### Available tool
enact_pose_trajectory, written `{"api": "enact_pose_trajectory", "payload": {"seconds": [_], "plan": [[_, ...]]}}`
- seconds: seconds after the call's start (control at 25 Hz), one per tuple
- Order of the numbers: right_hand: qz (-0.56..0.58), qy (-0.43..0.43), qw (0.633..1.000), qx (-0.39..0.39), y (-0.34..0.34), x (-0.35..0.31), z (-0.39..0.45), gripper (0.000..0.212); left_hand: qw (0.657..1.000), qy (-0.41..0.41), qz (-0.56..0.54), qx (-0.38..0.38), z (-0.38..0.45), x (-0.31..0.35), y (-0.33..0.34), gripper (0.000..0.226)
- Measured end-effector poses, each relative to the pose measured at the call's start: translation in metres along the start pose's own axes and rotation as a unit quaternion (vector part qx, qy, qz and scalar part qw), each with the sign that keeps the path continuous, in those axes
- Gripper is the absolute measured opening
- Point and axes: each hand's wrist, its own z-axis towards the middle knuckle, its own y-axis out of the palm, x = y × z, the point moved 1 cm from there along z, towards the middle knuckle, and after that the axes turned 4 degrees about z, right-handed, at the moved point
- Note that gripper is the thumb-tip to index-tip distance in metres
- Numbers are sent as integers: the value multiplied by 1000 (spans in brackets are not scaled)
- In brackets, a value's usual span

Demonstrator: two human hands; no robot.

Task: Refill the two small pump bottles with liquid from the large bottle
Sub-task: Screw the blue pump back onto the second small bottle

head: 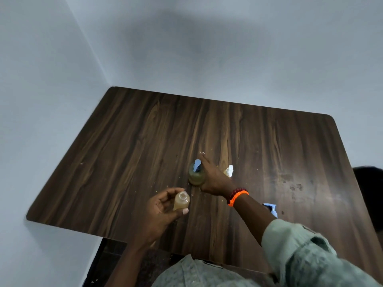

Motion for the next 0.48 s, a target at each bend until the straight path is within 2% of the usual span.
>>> {"api": "enact_pose_trajectory", "payload": {"seconds": [0.12,0.24,0.32,0.4,0.48], "plan": [[-56,11,998,-28,-2,-6,-69,101,1000,-1,-10,-9,0,-3,15,51],[-87,98,991,-22,5,12,-132,98,999,3,-3,-40,9,-3,37,52],[-86,146,985,-11,5,31,-146,93,998,4,2,-67,14,-5,51,52],[-65,191,979,1,10,48,-147,79,996,-1,6,-84,16,-7,58,52],[-43,227,971,60,14,70,-144,56,996,0,4,-92,15,-10,65,53]]}}
